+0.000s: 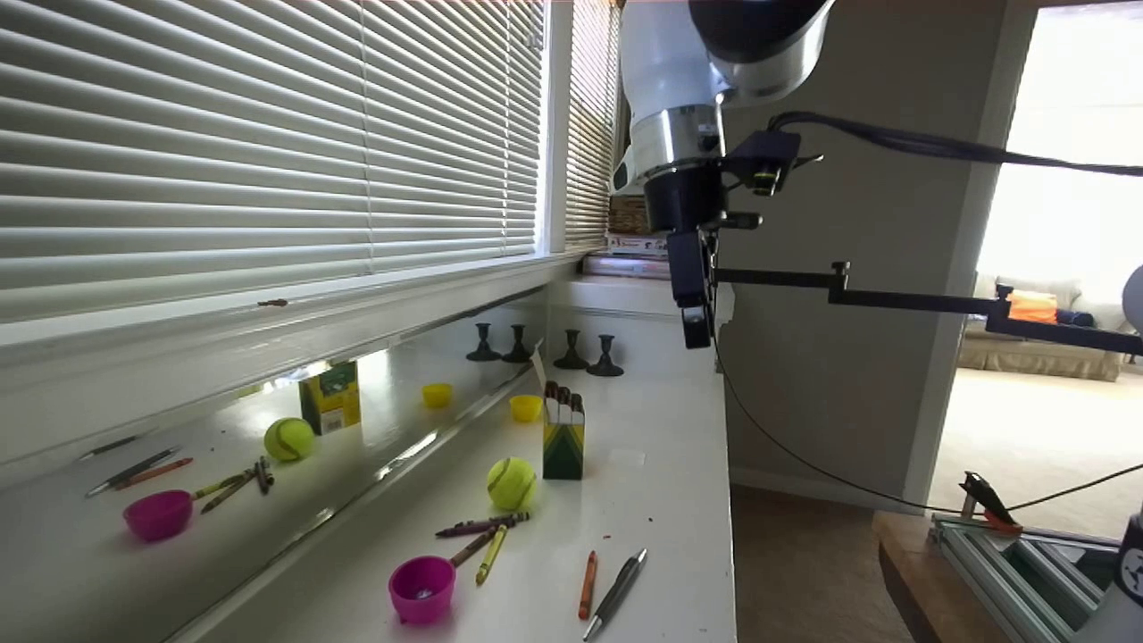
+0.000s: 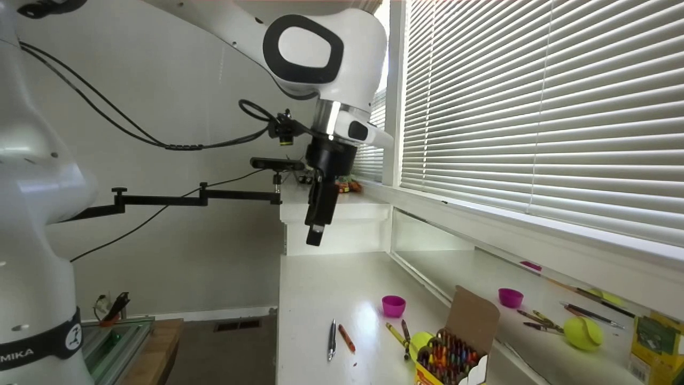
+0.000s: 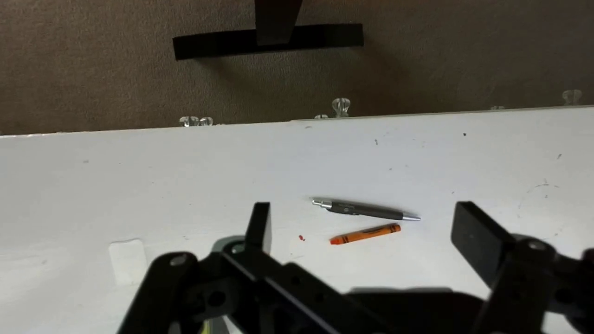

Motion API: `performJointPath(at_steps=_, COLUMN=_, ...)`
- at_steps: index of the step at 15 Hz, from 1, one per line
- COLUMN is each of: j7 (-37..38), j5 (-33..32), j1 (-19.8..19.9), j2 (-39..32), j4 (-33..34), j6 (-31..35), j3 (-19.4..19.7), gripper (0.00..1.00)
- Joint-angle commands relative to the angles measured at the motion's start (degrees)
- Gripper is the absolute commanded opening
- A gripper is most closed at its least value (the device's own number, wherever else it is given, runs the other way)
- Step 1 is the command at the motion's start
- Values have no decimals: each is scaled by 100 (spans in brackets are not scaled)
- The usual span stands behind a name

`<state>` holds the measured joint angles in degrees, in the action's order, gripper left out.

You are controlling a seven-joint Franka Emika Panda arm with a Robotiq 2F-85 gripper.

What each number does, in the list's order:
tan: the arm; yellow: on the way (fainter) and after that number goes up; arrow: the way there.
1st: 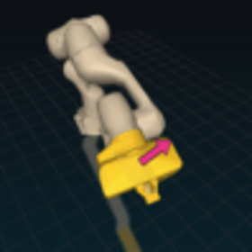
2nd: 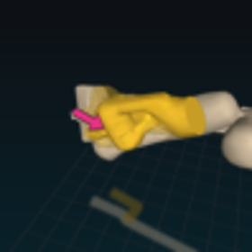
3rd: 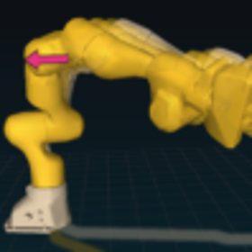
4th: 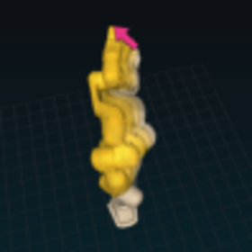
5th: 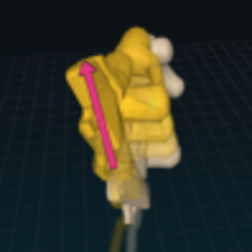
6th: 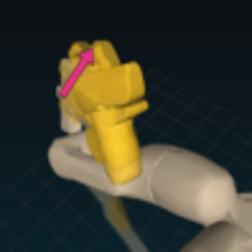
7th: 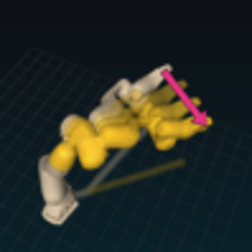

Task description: Move the box to the right

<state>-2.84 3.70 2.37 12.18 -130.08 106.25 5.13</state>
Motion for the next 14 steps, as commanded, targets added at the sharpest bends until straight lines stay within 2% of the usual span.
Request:
performJointPath(at_steps=1, j7=-641, j5=-159, j1=213, j2=-652, j4=313, j6=352, j3=216, gripper=100)
performJointPath(at_steps=8, j7=-1040, j5=-612, j1=572, j2=-1345, j4=561, j6=1265, j3=453, gripper=100)
performJointPath(at_steps=10, j7=-1192, j5=-706, j1=628, j2=-1515, j4=530, j6=1914, j3=483, gripper=100)
performJointPath(at_steps=11, j7=-1001, j5=-567, j1=601, j2=-1291, j4=412, j6=1542, j3=437, gripper=100)
performJointPath(at_steps=14, j7=-1097, j5=-588, j1=640, j2=-1475, j4=449, j6=1859, j3=447, gripper=100)
